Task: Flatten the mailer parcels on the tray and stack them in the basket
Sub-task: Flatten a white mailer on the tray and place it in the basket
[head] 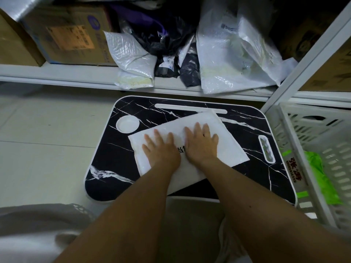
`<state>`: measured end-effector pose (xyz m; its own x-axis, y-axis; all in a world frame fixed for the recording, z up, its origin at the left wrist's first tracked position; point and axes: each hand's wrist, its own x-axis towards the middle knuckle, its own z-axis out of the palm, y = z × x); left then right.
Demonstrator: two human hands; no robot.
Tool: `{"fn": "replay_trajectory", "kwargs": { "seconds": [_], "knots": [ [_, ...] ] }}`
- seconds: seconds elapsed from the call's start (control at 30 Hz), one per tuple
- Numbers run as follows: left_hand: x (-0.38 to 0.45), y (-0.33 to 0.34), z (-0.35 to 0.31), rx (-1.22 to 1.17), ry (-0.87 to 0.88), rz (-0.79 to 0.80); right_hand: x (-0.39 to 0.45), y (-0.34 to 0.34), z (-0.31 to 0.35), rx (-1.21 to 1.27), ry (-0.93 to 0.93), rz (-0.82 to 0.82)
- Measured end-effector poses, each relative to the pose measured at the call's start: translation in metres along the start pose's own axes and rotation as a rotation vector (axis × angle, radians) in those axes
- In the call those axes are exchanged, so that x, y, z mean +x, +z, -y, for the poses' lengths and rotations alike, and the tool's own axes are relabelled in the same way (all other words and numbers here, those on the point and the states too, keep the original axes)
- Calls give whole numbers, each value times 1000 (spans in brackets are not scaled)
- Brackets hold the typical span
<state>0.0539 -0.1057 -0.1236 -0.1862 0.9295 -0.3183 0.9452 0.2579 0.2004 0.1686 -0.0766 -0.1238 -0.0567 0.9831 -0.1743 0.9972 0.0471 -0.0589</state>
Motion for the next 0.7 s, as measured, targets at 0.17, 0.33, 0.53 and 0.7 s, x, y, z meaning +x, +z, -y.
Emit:
{"fn": "replay_trajectory", "kwargs": {
  "seconds": [0.17, 0.33, 0.53, 0.7],
  "knots": [
    [22, -8, 13, 96, 110, 97, 33, -6, -13, -60, -115, 214],
    [25, -7, 12, 86, 4, 109, 34, -4, -19, 49, 129, 269],
    [2, 3, 8, 29, 12, 27, 15, -3, -8, 89, 324, 171],
    [-16, -4, 21, 236, 382, 197, -26, 9, -1, 76, 87, -44]
  ]
}}
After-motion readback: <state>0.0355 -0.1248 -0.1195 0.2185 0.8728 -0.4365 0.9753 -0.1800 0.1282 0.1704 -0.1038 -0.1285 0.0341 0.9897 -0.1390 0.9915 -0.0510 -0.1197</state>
